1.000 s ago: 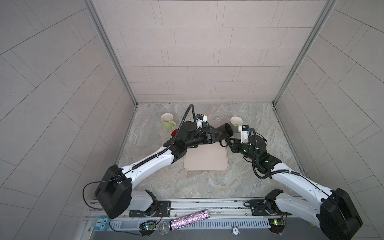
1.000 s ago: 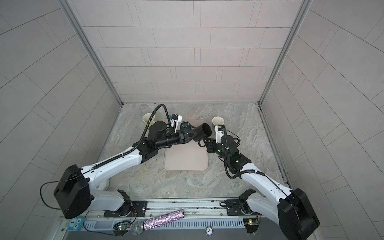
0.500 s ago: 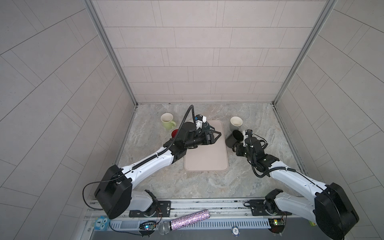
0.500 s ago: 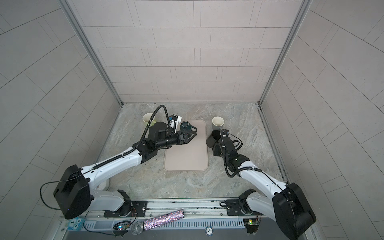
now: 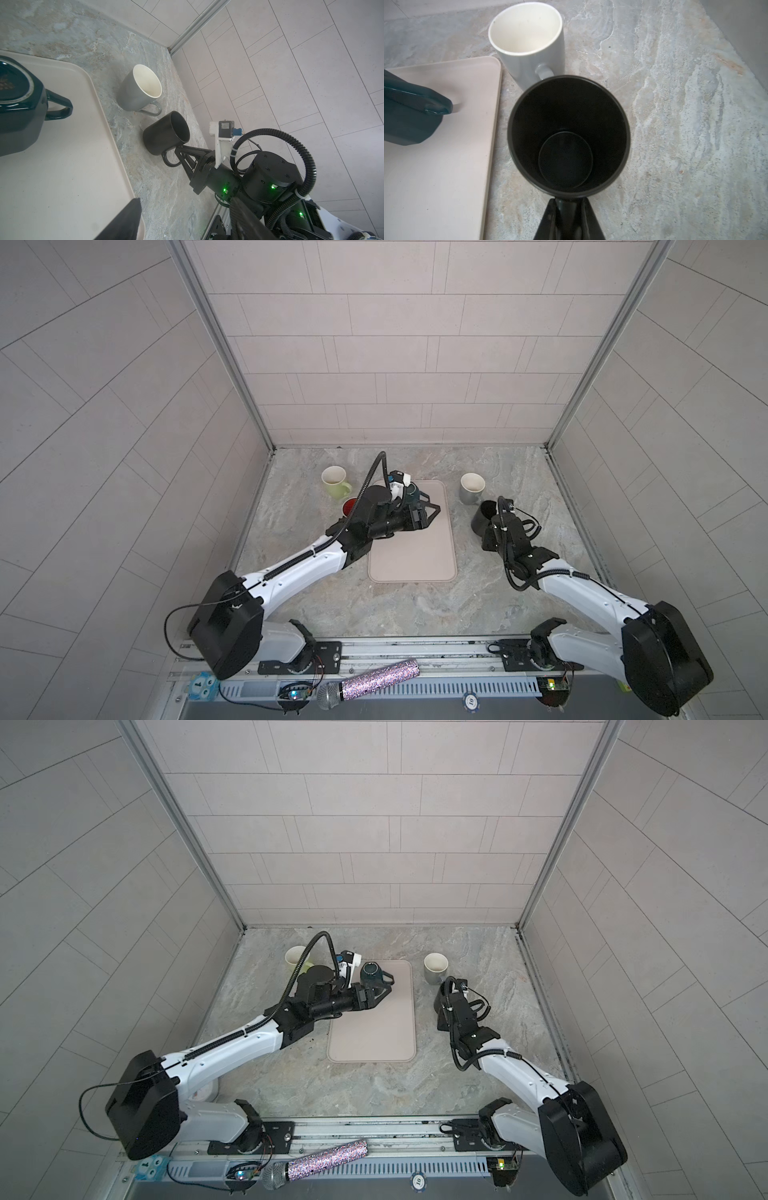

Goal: Turn the mug right side up
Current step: Place the mug at the middle-right of the table.

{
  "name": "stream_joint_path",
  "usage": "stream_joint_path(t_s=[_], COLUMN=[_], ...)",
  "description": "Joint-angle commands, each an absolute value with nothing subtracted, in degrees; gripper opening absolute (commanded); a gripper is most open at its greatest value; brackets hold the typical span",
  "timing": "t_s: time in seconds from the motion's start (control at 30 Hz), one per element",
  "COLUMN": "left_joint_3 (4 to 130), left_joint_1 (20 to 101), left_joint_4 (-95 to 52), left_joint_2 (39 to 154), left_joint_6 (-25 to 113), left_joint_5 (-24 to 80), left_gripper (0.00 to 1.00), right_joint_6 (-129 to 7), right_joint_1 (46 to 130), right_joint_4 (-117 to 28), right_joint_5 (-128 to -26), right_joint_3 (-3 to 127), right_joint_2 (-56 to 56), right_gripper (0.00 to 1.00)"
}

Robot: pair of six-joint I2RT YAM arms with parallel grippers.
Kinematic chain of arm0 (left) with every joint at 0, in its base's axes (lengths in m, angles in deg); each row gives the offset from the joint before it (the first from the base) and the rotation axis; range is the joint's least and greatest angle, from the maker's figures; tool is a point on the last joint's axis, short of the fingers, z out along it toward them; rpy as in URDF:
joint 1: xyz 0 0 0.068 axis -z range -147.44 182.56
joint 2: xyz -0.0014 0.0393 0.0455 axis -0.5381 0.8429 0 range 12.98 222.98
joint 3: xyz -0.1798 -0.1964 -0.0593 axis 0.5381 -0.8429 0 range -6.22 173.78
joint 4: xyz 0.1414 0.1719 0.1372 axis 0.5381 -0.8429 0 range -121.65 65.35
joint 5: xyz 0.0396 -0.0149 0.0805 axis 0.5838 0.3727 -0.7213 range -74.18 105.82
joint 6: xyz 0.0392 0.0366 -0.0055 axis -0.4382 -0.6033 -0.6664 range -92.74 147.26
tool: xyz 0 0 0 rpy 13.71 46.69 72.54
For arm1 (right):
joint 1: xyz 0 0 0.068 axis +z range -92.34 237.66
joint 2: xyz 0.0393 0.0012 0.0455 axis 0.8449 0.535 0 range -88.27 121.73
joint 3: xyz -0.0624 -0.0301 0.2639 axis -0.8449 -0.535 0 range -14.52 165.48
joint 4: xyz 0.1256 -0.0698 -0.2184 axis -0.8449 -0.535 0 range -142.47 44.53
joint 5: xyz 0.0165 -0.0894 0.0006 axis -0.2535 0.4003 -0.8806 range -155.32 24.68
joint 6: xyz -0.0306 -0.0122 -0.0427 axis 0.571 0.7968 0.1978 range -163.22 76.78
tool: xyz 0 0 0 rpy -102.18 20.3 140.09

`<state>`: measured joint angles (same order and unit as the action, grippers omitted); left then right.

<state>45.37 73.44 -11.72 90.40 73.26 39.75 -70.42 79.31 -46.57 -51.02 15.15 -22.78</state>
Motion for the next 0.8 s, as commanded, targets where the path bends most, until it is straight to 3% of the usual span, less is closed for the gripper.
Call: stream_joint_path(t_s=[0.0, 0.33, 0.67, 0.7, 0.77], left_joint_3=[44.56, 43.54, 42.65, 42.53, 42.39], left_joint_1=[73.12, 72.35, 72.15, 72.11, 72.11], left_joint_4=[-11.7, -12.4, -16.02, -15.98, -15.97], left_joint_2=[89.11, 89.98, 89.13, 89.12, 89.0], left_joint_6=[71.93, 70.79, 66.75, 66.56, 66.58], left_joint_5=[38.87, 37.92, 30.99, 30.73, 30.5], left_gripper=[0.73, 0.73, 0.74, 0.74, 0.74], right_joint_6=[-69.76, -71.62, -71.55, -71.65, -72.43], right_joint_1=[78.93, 78.32, 77.83, 77.64, 77.05], right_joint_4=[-40.86, -39.81, -40.17, -40.43, -40.74], right_joint_5=[-48.05, -44.31, -44.76, -44.84, -45.61], right_joint_3=[16.66, 18.86, 18.39, 18.27, 17.85], right_joint_2=[-22.26, -17.36, -19.89, -20.05, -20.6], right_gripper=[0.0, 0.0, 0.0, 0.02, 0.21])
